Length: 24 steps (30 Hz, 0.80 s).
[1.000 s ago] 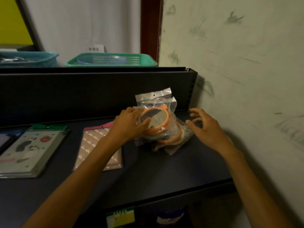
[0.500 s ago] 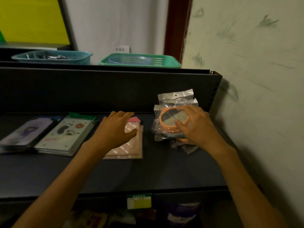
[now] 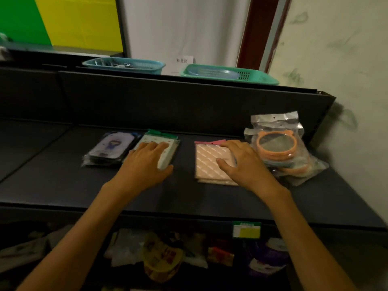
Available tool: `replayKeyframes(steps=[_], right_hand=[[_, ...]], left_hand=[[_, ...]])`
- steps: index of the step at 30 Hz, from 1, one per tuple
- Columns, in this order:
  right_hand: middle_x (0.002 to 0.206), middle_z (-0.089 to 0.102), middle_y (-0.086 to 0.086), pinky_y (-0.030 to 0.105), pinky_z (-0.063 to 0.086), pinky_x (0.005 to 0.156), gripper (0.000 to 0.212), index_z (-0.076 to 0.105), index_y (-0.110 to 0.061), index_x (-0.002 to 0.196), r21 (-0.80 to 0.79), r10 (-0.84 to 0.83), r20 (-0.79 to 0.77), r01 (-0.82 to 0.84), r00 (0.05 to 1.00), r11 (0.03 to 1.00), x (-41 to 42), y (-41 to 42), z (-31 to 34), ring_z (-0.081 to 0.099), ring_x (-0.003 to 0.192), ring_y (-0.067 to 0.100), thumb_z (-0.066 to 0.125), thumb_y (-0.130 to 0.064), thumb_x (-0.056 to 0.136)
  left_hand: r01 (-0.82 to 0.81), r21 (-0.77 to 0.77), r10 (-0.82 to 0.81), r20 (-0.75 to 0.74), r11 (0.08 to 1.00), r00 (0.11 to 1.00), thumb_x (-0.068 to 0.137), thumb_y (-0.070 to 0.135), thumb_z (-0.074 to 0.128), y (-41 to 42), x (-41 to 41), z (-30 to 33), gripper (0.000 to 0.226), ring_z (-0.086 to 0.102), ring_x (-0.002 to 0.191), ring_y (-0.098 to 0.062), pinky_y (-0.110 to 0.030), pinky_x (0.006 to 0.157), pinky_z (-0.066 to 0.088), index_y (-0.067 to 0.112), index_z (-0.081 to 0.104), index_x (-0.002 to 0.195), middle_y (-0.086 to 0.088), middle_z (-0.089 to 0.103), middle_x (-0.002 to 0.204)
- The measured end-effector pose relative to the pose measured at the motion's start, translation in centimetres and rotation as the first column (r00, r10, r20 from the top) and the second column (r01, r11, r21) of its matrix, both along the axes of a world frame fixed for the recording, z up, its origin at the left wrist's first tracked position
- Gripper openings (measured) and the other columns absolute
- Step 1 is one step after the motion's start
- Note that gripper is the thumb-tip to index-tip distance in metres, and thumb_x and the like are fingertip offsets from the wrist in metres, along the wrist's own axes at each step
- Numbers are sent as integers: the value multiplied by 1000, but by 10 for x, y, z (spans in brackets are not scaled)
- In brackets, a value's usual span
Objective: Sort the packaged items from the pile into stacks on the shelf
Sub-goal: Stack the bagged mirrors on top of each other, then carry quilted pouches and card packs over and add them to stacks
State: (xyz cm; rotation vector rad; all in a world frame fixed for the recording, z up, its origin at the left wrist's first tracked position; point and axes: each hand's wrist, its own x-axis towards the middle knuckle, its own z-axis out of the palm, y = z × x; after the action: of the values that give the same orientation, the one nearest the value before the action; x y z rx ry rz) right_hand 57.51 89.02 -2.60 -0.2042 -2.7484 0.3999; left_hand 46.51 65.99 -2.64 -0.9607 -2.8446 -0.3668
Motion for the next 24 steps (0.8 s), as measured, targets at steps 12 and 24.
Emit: replayKeyframes(steps=[12,24], right_hand=[[137,47,-1,37,30,104,46,46,-24,134,-15,29,22,-29,999,999,-47,-201,-8,38,130,21,56,-38,91],[138,46,0,40,30,108,48,44,-24,135,-44,154,80,-151,985,988,-138,-344,-15,39,129,21,55,-42,91]], left_hand=[[-12,-5,12,-7,1000,1000,88,51,53,-211,-43,-17,69,34,131,-28,-46,103,36,26,27,147,-3,39,145],[-146,15,145,49,989,988,89,53,51,-367,-98,-24,71,32,133,-24,-43,104,34,27,24,148,0,37,146]])
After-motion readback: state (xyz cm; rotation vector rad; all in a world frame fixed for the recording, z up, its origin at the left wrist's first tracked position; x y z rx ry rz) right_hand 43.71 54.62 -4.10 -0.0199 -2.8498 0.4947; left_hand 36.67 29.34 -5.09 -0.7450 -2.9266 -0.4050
